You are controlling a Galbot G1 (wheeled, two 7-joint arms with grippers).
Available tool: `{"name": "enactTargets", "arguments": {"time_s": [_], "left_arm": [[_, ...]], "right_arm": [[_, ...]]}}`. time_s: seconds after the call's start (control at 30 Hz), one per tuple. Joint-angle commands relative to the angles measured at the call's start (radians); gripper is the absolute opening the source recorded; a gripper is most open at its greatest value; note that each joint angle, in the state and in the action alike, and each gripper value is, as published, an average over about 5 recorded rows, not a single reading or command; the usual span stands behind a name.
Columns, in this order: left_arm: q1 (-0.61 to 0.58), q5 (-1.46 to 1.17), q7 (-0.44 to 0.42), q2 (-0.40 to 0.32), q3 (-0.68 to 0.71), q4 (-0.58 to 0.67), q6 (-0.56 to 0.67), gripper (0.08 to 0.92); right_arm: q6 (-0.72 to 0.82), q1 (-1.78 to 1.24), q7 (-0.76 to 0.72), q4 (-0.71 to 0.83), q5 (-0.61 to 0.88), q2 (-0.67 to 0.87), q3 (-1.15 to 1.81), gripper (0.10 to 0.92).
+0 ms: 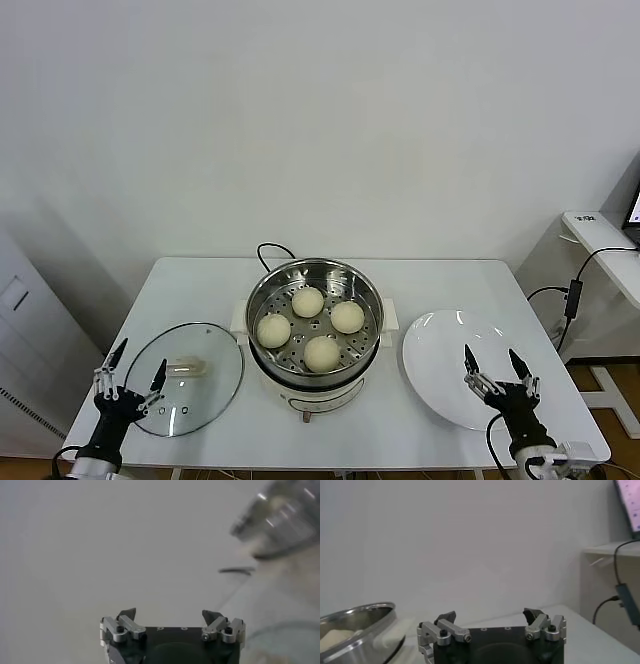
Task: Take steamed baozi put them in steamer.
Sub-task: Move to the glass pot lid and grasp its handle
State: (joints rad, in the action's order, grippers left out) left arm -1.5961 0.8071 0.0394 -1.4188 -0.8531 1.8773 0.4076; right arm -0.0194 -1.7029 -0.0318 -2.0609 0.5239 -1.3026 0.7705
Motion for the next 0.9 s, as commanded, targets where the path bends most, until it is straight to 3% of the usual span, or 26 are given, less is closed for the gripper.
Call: {"name": "enactTargets", "arguments": {"time_s": [0.03,0.53,0.9], "left_arm": [[0.057,0.658,0.305,0.014,-0.004,-0.254,0.165,0.823],[0.229,0.716,0.245,0.029,0.014,-0.35,0.054,0.823],[0.287,0.675,0.173,0.052,0.053,-0.37,-0.015,0.823]], "right_arm": [[0.005,-0.075,-0.011,-0.042,-0.047,-0.053,0.039,0.823],[-0.017,-0.074,-0.016,-0.016,-0.073,-0.053,0.021,0.823],[-0.02,-0.079,-0.018,-0.021,-0.085,-0.053,0.017,0.823]]}}
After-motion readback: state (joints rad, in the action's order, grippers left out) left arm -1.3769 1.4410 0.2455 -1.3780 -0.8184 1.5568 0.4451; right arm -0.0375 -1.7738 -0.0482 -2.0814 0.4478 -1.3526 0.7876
